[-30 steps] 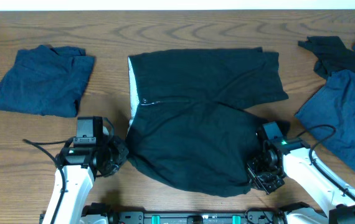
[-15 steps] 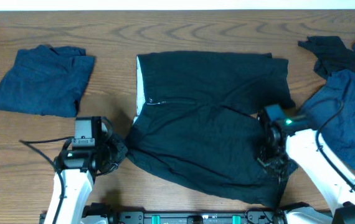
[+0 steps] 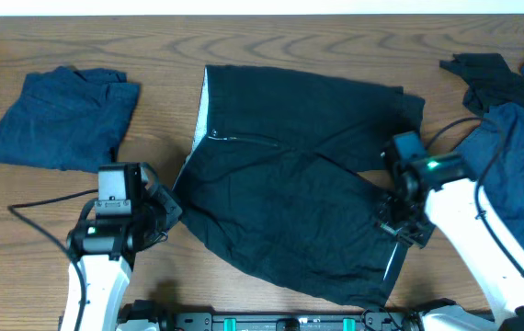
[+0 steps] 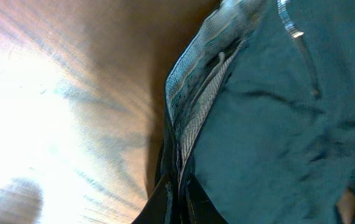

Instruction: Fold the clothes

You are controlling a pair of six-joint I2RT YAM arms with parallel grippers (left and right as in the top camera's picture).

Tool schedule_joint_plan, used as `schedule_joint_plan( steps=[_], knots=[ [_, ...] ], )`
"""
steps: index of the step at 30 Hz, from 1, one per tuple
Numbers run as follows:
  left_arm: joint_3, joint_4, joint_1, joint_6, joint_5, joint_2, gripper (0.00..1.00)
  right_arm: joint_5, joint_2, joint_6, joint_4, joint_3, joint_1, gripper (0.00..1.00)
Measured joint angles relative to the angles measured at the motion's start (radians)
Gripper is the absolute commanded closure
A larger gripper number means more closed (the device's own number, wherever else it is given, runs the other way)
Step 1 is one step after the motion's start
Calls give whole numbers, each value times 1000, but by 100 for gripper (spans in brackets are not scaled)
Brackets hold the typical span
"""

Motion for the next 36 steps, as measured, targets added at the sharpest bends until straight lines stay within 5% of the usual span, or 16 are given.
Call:
schedule_joint_plan(
  steps=[3,6,14,25,36],
  knots=[
    [0,-20,0,0,-6,55,94,-31,1,1,66,-66,54,73],
    [0,-37,0,0,-10,102,94,-54,1,23,160,-135,77,98],
    [0,-37,0,0,-13,190,94,-60,13,9,566,-240,56,99],
    [0,19,0,0,-13,279,94,-61,180,-19,624,-214,44,99],
    [-1,152,0,0,-13,296,94,-46,269,-60,874,-158,-74,99]
  ],
)
